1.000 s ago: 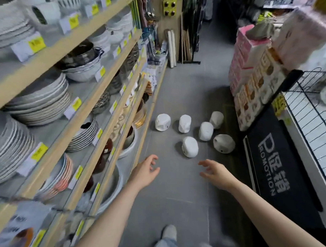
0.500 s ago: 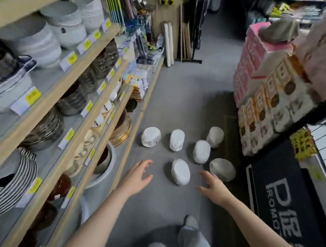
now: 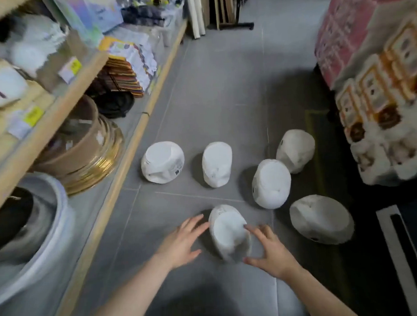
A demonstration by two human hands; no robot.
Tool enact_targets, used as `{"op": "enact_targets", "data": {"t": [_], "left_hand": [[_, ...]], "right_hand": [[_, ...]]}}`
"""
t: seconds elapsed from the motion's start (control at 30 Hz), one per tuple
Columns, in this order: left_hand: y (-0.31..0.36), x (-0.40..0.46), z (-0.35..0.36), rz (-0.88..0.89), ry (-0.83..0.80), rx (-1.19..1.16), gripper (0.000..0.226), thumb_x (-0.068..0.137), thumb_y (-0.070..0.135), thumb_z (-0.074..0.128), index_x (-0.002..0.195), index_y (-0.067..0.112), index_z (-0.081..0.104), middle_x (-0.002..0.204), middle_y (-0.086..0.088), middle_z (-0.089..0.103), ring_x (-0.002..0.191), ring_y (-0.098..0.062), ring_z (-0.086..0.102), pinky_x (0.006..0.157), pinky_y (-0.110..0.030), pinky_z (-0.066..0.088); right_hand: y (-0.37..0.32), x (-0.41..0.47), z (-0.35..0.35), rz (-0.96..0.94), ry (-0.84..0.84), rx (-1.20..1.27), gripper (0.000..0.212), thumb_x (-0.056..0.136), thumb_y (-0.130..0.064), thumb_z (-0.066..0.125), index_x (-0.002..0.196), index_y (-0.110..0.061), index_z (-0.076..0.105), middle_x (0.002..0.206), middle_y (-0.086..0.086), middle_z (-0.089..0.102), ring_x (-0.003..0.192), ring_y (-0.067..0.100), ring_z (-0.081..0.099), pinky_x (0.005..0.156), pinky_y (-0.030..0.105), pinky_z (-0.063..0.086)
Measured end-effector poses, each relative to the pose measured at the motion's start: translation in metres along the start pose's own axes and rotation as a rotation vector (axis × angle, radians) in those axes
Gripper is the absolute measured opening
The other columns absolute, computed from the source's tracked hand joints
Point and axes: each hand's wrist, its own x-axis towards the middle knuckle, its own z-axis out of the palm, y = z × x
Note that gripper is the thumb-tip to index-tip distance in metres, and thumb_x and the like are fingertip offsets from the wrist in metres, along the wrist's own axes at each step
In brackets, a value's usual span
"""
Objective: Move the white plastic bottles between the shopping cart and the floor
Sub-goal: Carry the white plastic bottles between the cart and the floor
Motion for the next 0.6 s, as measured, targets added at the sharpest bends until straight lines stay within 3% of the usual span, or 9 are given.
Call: {"op": "enact_targets", "data": {"t": [0.1, 0.27, 0.37, 0.47, 0.53, 0.6], "left_hand": [[-0.030, 0.063, 0.064, 0.118, 0.082, 0.067, 0.089, 0.082, 0.036, 0.063, 0.149, 0.039, 0.004, 0.160, 0.001, -0.006, 0.147, -0.020, -0.001, 0.117, -0.040, 0.019], [-0.051, 0.105, 0.130, 0.236, 0.201, 0.009, 0.104, 0.070, 0.045, 0.063, 0.145, 0.048, -0.009, 0.158, 0.008, -0.013, 0.145, -0.015, -0.004, 0.114, -0.031, 0.013], [-0.039, 0.085, 0.156, 0.180, 0.306, -0.056, 0.102, 0.068, 0.051, 0.063, 0.149, 0.039, 0.002, 0.159, 0.000, -0.004, 0.144, -0.021, 0.004, 0.109, -0.041, 0.032], [-0.028, 0.054, 0.175, 0.120, 0.330, -0.037, 0.102, 0.062, 0.059, 0.066, 0.148, 0.036, 0.015, 0.153, -0.011, 0.015, 0.136, -0.030, 0.021, 0.093, -0.050, 0.049], [-0.030, 0.044, 0.183, 0.157, 0.372, -0.016, 0.098, 0.060, 0.062, 0.070, 0.144, 0.037, 0.025, 0.146, -0.016, 0.024, 0.133, -0.034, 0.026, 0.094, -0.054, 0.048], [-0.038, 0.048, 0.186, 0.177, 0.405, -0.051, 0.096, 0.060, 0.065, 0.069, 0.142, 0.041, 0.027, 0.149, -0.020, 0.017, 0.137, -0.037, 0.020, 0.102, -0.054, 0.035]], "right_hand": [[0.043, 0.049, 0.050, -0.129, 0.027, -0.143, 0.077, 0.079, -0.061, 0.059, 0.141, -0.053, 0.014, 0.158, -0.004, -0.003, 0.144, 0.020, 0.007, 0.114, 0.033, 0.022], [0.092, 0.095, 0.079, -0.330, 0.128, -0.234, 0.068, 0.077, -0.076, 0.043, 0.138, -0.058, 0.019, 0.158, 0.004, 0.002, 0.145, 0.023, 0.006, 0.114, 0.041, 0.025], [0.099, 0.093, 0.081, -0.361, 0.148, -0.249, 0.067, 0.076, -0.080, 0.040, 0.135, -0.064, 0.013, 0.159, 0.008, 0.000, 0.145, 0.029, 0.008, 0.113, 0.047, 0.026], [0.099, 0.079, 0.085, -0.366, 0.104, -0.245, 0.076, 0.072, -0.080, 0.047, 0.132, -0.068, 0.002, 0.158, 0.005, -0.009, 0.145, 0.030, 0.004, 0.115, 0.048, 0.022], [0.103, 0.076, 0.090, -0.362, 0.055, -0.234, 0.088, 0.068, -0.078, 0.054, 0.133, -0.068, -0.005, 0.156, 0.001, -0.017, 0.145, 0.029, -0.002, 0.116, 0.047, 0.018], [0.107, 0.081, 0.098, -0.384, 0.053, -0.217, 0.096, 0.065, -0.075, 0.060, 0.134, -0.065, -0.006, 0.156, 0.005, -0.014, 0.144, 0.030, 0.001, 0.115, 0.046, 0.022]]}}
